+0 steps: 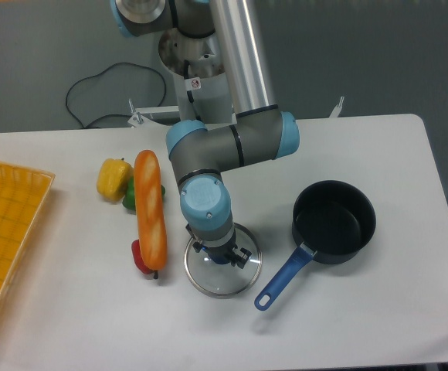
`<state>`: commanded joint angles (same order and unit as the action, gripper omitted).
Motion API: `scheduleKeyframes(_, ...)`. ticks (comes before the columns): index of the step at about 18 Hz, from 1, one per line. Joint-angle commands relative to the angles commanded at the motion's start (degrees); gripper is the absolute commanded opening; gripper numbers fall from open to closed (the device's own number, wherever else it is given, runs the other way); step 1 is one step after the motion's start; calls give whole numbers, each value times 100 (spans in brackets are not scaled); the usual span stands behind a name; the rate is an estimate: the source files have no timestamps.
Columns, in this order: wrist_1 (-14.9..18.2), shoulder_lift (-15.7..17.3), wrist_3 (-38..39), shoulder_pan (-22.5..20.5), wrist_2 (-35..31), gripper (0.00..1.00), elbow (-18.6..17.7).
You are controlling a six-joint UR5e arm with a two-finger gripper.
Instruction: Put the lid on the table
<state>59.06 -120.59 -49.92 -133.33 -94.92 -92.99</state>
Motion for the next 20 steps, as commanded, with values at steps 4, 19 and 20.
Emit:
scheduleKeyframes(4, 0, 0, 0, 0, 0, 68, 0)
scheduleKeyframes(19, -9, -35, 0, 0, -97, 72, 0)
scheduleKeyframes(20, -9, -35, 0, 0, -97, 73, 0)
